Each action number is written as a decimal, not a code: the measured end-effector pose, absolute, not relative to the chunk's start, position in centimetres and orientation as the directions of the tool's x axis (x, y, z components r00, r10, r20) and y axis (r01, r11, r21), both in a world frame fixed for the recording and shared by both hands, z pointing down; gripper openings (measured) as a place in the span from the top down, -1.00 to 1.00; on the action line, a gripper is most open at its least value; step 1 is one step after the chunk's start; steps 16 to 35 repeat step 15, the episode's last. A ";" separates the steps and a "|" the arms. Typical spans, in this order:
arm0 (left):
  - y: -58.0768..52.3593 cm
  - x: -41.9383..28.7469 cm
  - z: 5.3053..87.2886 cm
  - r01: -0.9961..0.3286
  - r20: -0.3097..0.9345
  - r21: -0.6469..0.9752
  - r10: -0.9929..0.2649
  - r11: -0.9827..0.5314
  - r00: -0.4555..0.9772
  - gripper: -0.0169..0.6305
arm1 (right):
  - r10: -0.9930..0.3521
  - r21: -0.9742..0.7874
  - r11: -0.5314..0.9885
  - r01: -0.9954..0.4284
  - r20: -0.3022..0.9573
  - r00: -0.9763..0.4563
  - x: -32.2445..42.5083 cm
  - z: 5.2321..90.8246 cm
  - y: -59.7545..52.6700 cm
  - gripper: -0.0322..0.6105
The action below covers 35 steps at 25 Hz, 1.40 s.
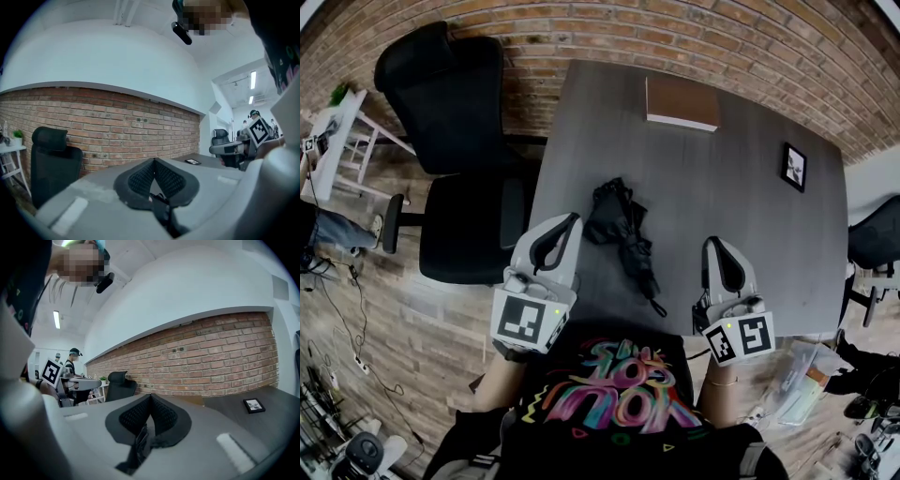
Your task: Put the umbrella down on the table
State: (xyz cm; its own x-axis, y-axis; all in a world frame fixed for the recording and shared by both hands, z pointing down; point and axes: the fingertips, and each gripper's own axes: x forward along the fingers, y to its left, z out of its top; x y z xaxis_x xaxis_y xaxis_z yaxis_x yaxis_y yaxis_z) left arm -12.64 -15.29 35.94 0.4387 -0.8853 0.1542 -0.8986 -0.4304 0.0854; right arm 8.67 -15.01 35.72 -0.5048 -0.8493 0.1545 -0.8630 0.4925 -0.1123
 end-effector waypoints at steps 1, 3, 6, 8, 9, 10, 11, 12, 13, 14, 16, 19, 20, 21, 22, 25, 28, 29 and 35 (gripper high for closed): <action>-15.3 -12.6 35.9 -0.898 0.155 0.077 -0.885 -0.433 0.440 0.95 | -0.850 -0.112 0.491 -0.864 0.156 -0.504 8.8 35.7 -15.0 0.90; -15.4 -12.6 35.6 -0.897 0.155 0.065 -0.884 -0.437 0.441 0.95 | -0.850 -0.112 0.491 -0.864 0.156 -0.503 9.1 35.7 -14.9 0.90; -15.6 -12.9 35.4 -0.897 0.145 0.052 -0.886 -0.438 0.441 0.95 | -0.845 -0.120 0.499 -0.858 0.155 -0.513 9.2 35.8 -14.8 0.90; -15.8 -13.1 35.4 -0.896 0.142 0.035 -0.886 -0.442 0.442 0.95 | -0.841 -0.124 0.504 -0.855 0.156 -0.519 9.1 35.9 -14.7 0.90; -15.8 -13.2 35.4 -0.896 0.144 0.032 -0.885 -0.442 0.442 0.95 | -0.841 -0.124 0.504 -0.855 0.156 -0.519 9.1 36.0 -14.7 0.90; -15.8 -13.3 35.4 -0.895 0.142 0.028 -0.885 -0.445 0.444 0.95 | -0.842 -0.125 0.503 -0.855 0.155 -0.517 9.1 36.0 -14.6 0.90; -15.9 -13.3 35.3 -0.893 0.138 0.024 -0.884 -0.449 0.447 0.95 | -0.842 -0.125 0.502 -0.856 0.155 -0.516 9.1 36.0 -14.6 0.90; -15.9 -13.4 35.2 -0.892 0.135 0.022 -0.883 -0.452 0.451 0.95 | -0.843 -0.124 0.501 -0.857 0.156 -0.515 9.0 36.0 -14.6 0.90; -15.9 -13.5 35.2 -0.891 0.133 0.022 -0.882 -0.454 0.453 0.95 | -0.843 -0.121 0.501 -0.857 0.157 -0.515 8.9 35.9 -14.7 0.90; -15.9 -13.6 35.1 -0.889 0.132 0.021 -0.881 -0.457 0.455 0.95 | -0.842 -0.119 0.502 -0.857 0.157 -0.515 8.8 35.9 -14.7 0.90; -16.0 -13.7 35.1 -0.889 0.131 0.020 -0.880 -0.458 0.457 0.95 | -0.842 -0.116 0.503 -0.857 0.158 -0.516 8.7 35.9 -14.8 0.90; -16.0 -13.7 35.1 -0.889 0.131 0.020 -0.880 -0.458 0.457 0.95 | -0.842 -0.116 0.503 -0.857 0.158 -0.516 8.7 35.9 -14.8 0.90; -16.0 -13.7 35.1 -0.889 0.131 0.020 -0.880 -0.458 0.457 0.95 | -0.842 -0.116 0.503 -0.857 0.158 -0.516 8.7 35.9 -14.8 0.90; -16.0 -13.7 35.1 -0.889 0.131 0.020 -0.880 -0.458 0.457 0.95 | -0.842 -0.116 0.503 -0.857 0.158 -0.516 8.7 35.9 -14.8 0.90; -16.0 -13.7 35.1 -0.889 0.131 0.020 -0.880 -0.458 0.457 0.95 | -0.842 -0.116 0.503 -0.857 0.158 -0.516 8.7 35.9 -14.8 0.90; -16.0 -13.7 35.1 -0.889 0.131 0.020 -0.880 -0.458 0.457 0.95 | -0.842 -0.116 0.503 -0.857 0.158 -0.516 8.7 35.9 -14.8 0.90; -16.0 -13.7 35.1 -0.889 0.131 0.020 -0.880 -0.458 0.457 0.95 | -0.842 -0.116 0.503 -0.857 0.158 -0.516 8.7 35.9 -14.8 0.90; -16.0 -13.7 35.1 -0.889 0.131 0.020 -0.880 -0.458 0.457 0.95 | -0.842 -0.116 0.503 -0.857 0.158 -0.516 8.7 35.9 -14.8 0.90; -16.0 -13.7 35.1 -0.889 0.131 0.020 -0.880 -0.458 0.457 0.95 | -0.842 -0.116 0.503 -0.857 0.158 -0.516 8.7 35.9 -14.8 0.90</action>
